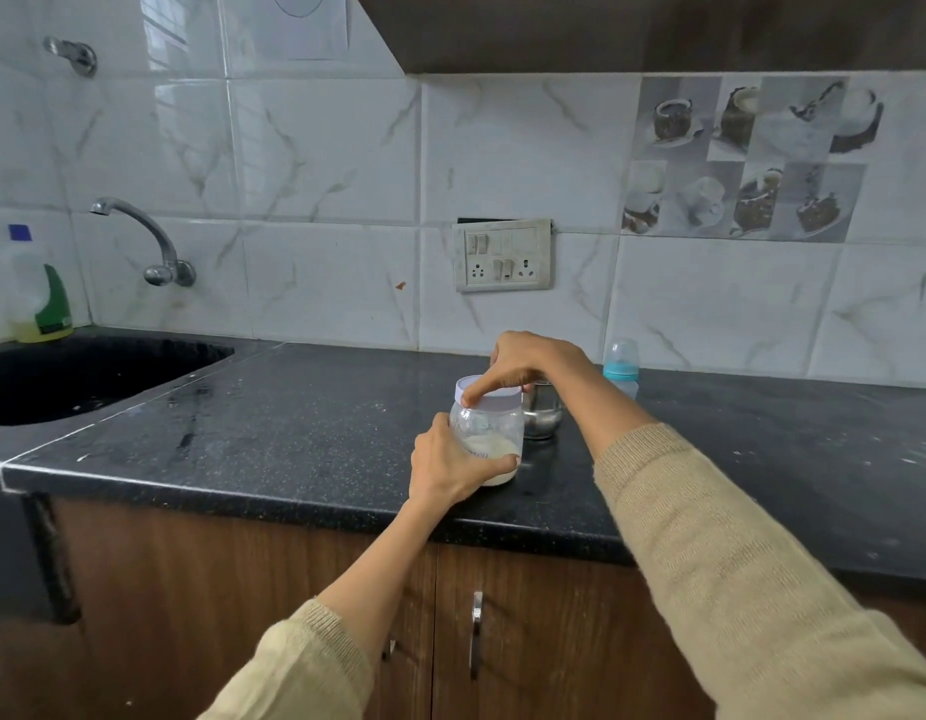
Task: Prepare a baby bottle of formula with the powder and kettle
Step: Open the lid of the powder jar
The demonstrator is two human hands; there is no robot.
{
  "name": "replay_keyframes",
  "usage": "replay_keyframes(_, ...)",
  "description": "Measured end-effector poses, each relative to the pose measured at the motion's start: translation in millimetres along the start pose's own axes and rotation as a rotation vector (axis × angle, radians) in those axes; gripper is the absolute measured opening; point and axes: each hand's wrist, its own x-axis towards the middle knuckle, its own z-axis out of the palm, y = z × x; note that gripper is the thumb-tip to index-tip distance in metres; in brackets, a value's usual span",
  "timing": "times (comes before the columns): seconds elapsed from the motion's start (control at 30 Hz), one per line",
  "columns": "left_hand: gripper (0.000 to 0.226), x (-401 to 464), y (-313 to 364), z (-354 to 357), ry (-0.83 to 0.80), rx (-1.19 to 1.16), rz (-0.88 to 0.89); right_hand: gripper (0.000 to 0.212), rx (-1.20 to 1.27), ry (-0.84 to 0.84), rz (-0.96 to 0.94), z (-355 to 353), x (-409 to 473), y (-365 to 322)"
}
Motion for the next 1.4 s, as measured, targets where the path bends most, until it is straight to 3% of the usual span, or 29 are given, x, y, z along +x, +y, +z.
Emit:
replay_keyframes(0.17, 0.084, 5.0, -3.5, -1.7, -0.021, 0.009, 0.059, 0.054, -0.033, -0.051, 0.012, -3.0, 5.4, -1.5)
replay_keyframes(0.33, 0.087, 12.3, -8.2, -5.4, -0.096, -0.021, 0.068, 0.06, -0.037, -0.191, -0.097, -12.5, 9.4, 3.2)
replay_keyframes(0.5, 0.088, 17.4, -7.8, -7.5, -0.144, -0.021, 0.081, 0.079, -0.049, -0.392, -0.134, -22.9, 3.9, 4.1)
replay_keyframes(0.63, 0.09, 17.0, -8.8, -6.8, -0.146, -0.022, 0.085, 0.082, -0.025, -0.241, -0.098, -25.9, 0.3, -2.5)
replay_keyframes(0.73, 0.092, 15.6, -10.6, -4.9, -0.136, -0.032, 0.083, 0.097, -0.167, -0.183, 0.028, -23.1, -2.2, -12.5)
replay_keyframes(0.9, 0.092, 15.4, -11.8, -4.3, -0.138, -0.026, 0.077, 0.061, -0.293, -0.2, 0.005, -19.1, -6.9, -22.1)
replay_keyframes(0.97, 0.091, 15.9, -12.4, -3.9, -0.143, -0.04, 0.069, 0.056, -0.258, -0.27, -0.05, -23.2, -8.1, -23.6)
replay_keyframes(1.03, 0.09, 16.4, -13.8, -3.2, -0.145, -0.06, 0.064, 0.067, -0.185, -0.317, -0.096, -25.9, -9.4, -24.7)
replay_keyframes(1.13, 0.088, 17.3, -15.9, -1.8, -0.14, -0.075, 0.07, 0.09, -0.139, -0.251, -0.063, -25.8, -11.0, -22.6)
replay_keyframes(1.33, 0.08, 18.9, -17.8, 0.6, -0.124, -0.063, 0.073, 0.102, -0.269, -0.238, 0.071, -19.7, -6.4, -17.6)
replay_keyframes(1.4, 0.082, 19.6, -18.0, 0.9, -0.122, -0.054, 0.071, 0.094, -0.265, -0.234, 0.051, -16.2, -2.4, -14.6)
